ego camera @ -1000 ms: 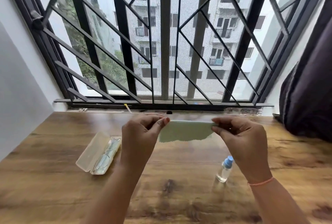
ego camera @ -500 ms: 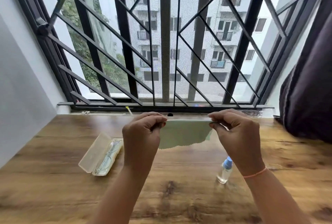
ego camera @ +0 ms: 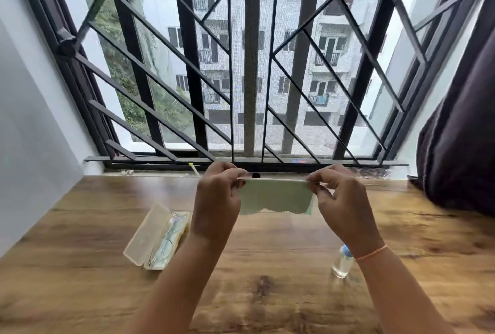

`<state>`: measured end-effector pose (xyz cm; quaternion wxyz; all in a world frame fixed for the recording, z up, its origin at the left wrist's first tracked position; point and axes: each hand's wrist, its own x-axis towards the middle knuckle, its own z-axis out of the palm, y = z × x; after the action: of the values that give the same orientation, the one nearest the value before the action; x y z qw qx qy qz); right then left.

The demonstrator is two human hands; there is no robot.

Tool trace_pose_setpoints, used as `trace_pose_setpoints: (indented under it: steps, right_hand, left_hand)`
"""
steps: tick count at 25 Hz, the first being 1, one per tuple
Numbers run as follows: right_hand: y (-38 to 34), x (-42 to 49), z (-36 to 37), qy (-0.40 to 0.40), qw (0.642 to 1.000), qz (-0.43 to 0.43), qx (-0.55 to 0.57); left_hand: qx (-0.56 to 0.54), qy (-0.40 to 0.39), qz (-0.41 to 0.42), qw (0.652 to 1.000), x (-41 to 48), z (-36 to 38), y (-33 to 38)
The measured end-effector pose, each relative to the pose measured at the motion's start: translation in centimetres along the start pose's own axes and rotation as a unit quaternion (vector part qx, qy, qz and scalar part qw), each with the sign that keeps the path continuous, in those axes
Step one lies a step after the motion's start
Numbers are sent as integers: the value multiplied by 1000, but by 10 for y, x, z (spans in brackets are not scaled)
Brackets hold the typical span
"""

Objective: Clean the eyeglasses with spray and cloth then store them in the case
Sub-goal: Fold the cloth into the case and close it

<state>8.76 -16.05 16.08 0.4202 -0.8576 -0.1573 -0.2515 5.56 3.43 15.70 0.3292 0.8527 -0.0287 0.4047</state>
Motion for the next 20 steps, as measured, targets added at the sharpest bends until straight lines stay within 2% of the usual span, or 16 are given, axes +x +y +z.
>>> trace_pose_setpoints:
  steps: [2, 5, 8, 10, 13, 17, 20]
  right_hand:
    - [2, 0, 1, -12, 997, 44, 65]
    - [6, -2, 1, -32, 975, 122, 181]
    - [10, -6, 5, -26, 948, 172, 266]
    - [10, -7, 8, -14, 928, 194, 317]
    - [12, -5, 12, 6, 905, 213, 369]
    - [15, 1, 27, 26, 899, 255, 355]
    - [13, 1, 44, 51, 953, 208, 216]
  left_hand:
    - [-15, -8, -13, 1000, 2, -2, -7]
    - [-96, -47, -86, 991, 2, -1, -12]
    - [-187, -104, -150, 965, 1, 1, -15]
    - [-247, -101, -191, 945, 1, 2, -19]
    - [-343, -92, -266, 896, 4, 4, -25]
    - [-360, -78, -334, 868, 7, 11, -35]
    - [-290, -34, -344, 893, 2, 22, -35]
